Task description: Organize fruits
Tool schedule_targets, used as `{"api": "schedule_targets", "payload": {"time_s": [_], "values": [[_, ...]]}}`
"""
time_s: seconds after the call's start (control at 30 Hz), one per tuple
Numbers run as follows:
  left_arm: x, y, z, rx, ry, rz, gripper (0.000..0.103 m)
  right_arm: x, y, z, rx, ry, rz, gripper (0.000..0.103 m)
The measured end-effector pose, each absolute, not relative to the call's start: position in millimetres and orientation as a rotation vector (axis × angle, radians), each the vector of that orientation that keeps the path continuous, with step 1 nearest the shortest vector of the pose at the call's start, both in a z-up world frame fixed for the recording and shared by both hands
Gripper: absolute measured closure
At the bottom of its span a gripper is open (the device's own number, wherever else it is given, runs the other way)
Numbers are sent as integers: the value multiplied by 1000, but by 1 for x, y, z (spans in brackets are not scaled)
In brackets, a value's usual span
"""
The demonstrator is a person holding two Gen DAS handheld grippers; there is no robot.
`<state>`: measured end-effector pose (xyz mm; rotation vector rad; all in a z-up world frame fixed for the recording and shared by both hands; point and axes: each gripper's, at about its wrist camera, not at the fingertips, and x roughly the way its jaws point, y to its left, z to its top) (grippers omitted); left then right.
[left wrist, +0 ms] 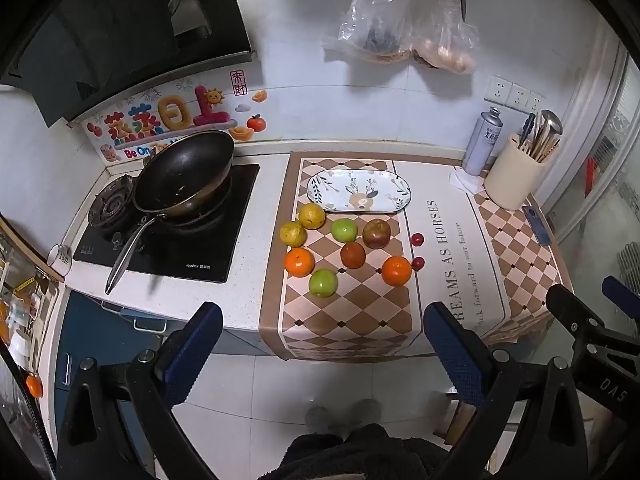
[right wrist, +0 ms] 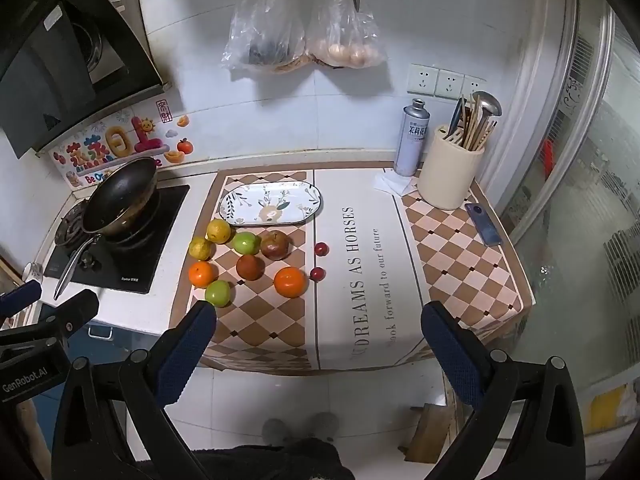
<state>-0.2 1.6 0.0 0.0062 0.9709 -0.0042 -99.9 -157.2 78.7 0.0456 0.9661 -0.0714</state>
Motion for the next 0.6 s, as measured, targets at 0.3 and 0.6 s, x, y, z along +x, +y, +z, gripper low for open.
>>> {"api": "schedule_targets", "payload": {"time_s": [0.3,0.6], "values": [[-2,-1,2,15,972,-2,0,-106,-152,81,51,961,-64,0],[-6,-3,3,17,969,-1,0,-116,-158,78,51,964,-54,0]]}}
